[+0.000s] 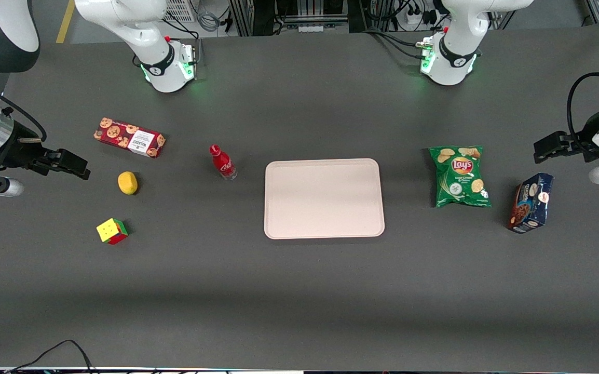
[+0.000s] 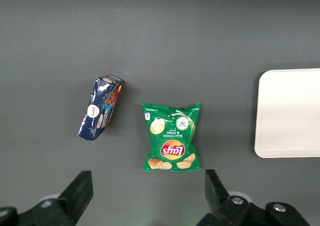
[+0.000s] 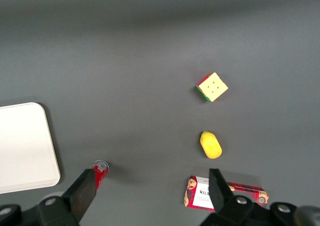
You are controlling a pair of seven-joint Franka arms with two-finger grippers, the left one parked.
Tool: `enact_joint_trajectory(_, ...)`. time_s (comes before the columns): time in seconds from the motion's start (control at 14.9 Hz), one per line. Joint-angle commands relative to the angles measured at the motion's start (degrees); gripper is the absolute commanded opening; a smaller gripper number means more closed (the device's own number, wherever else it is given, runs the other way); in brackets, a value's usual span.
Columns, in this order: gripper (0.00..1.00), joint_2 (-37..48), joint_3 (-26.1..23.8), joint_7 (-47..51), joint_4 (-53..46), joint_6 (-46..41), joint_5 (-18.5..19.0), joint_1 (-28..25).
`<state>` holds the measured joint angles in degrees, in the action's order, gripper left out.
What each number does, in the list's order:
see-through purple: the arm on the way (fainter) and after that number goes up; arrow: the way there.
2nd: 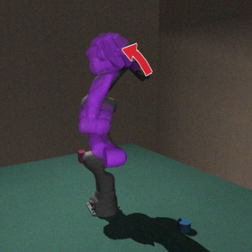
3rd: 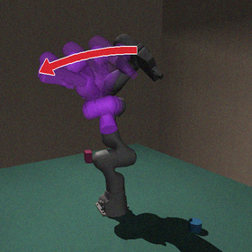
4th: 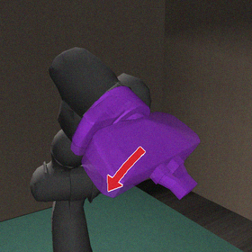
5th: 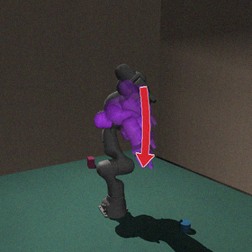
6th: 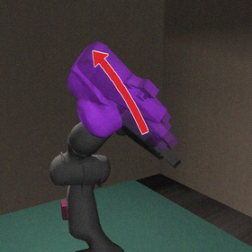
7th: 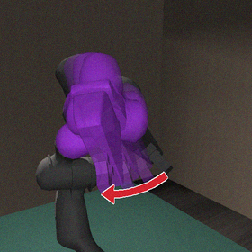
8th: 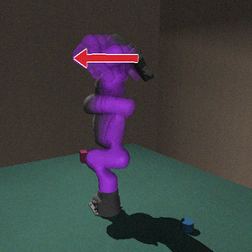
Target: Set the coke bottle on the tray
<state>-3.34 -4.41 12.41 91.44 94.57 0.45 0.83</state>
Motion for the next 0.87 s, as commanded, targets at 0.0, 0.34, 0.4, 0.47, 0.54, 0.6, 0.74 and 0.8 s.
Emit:
enact_joint_trajectory(0.0,1.0,-0.71,0.11,-0.99,-1.36,-1.14,0.08,0.22)
enact_joint_trajectory(0.34,1.0,-0.88,0.19,-0.55,-1.53,-1.14,-0.01,0.4)
enact_joint_trajectory(0.4,1.0,-0.88,0.11,-0.37,-1.53,-1.14,-0.01,0.23)
enact_joint_trajectory(0.47,1.0,-0.8,-0.07,-0.2,-1.36,-1.22,-0.01,-0.04)
enact_joint_trajectory(0.54,1.0,-0.79,-0.42,-0.11,-1.18,-1.23,-0.27,-0.13)
enact_joint_trajectory(0.6,1.0,-0.71,-0.51,-0.02,-0.92,-1.23,-1.06,-0.21)
enact_joint_trajectory(0.74,1.0,-0.18,-0.51,-0.11,-0.65,-2.1,-2.3,-3.36)
enact_joint_trajectory(0.8,1.0,-0.01,-0.42,-0.02,-0.57,-2.8,-2.3,-5.47)
